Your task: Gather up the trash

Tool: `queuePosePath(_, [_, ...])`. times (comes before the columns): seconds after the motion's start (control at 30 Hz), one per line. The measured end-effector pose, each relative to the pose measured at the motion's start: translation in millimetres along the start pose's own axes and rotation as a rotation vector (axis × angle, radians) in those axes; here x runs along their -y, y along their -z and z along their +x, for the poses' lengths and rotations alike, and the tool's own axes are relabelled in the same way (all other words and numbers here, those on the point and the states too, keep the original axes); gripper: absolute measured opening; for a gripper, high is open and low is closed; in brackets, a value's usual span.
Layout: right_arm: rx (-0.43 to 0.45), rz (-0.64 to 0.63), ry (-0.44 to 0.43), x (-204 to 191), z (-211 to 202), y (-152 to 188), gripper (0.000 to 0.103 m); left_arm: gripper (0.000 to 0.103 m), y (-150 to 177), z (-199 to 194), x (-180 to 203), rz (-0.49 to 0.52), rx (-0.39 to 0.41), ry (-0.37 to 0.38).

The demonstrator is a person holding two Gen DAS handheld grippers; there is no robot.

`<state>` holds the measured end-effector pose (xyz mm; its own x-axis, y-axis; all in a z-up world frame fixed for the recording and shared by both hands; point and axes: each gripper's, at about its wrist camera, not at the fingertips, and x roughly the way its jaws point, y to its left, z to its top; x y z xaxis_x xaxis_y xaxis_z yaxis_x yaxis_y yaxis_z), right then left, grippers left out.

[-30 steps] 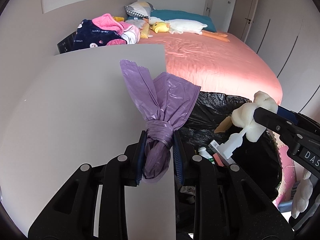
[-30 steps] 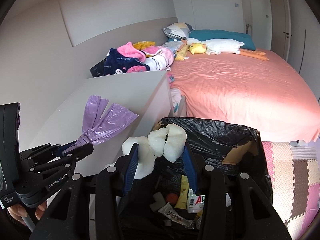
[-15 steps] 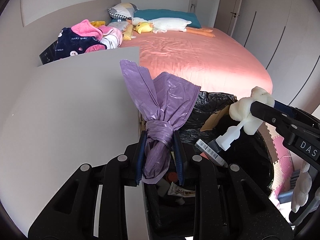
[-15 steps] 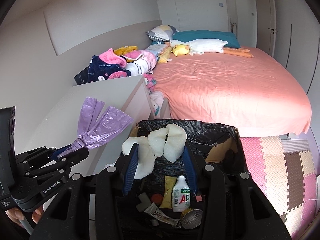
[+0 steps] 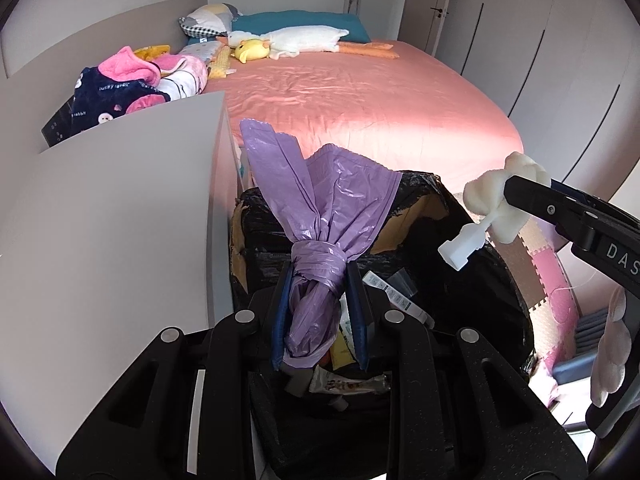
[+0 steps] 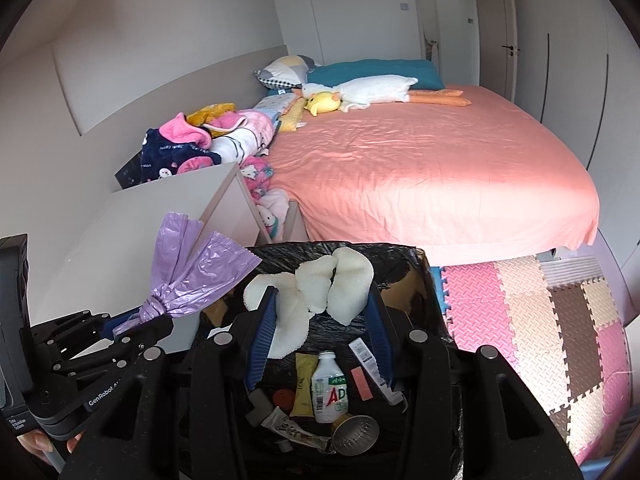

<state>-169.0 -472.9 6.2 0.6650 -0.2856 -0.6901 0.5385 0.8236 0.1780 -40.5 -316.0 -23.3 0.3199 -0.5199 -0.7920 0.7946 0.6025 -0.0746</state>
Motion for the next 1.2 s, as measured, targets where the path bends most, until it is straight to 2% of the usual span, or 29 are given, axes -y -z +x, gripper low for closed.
queuePosePath(0.27, [0.0,0.022,0.018,8.8,0.4,-1.6,0.045,0.025,-0.7,4.9,6.2,0.022,-0.013,0.014])
queuePosePath(0.3, [0.003,0.023,0.017,9.6,-0.4,-2.4,0.046,0.031,-0.1,4.4,7.6,0.027,-0.018,0.02])
queuePosePath(0.33, [0.005,0.024,0.014,9.4,-1.3,-4.2,0.047,0.04,-0.6,4.5,7.0,0.026,-0.027,0.026])
queuePosePath(0.37, [0.007,0.026,0.011,10.4,-2.3,-6.0,0.05,0.076,-1.3,4.6,5.7,0.016,-0.036,0.022])
queuePosePath(0.4, [0.011,0.032,0.009,9.9,-2.7,-7.0,0.059,0.096,-2.1,3.5,3.4,-0.003,-0.032,0.007])
queuePosePath(0.43, [0.018,0.043,0.018,11.2,-4.3,-8.2,0.068,0.096,-2.3,0.8,0.2,-0.019,-0.007,-0.003])
queuePosePath(0.53, [0.04,0.059,0.053,14.2,-7.5,-9.7,0.077,0.096,-3.0,-0.2,-7.3,-0.055,-0.001,-0.006])
queuePosePath(0.63, [0.033,0.059,0.049,16.0,-6.5,-9.0,0.077,0.097,-1.7,1.1,-13.6,-0.08,-0.005,-0.022])
queuePosePath(1.2, [0.019,0.045,0.038,11.5,-2.1,-8.1,0.077,0.097,2.3,1.0,-15.7,-0.07,-0.007,-0.03])
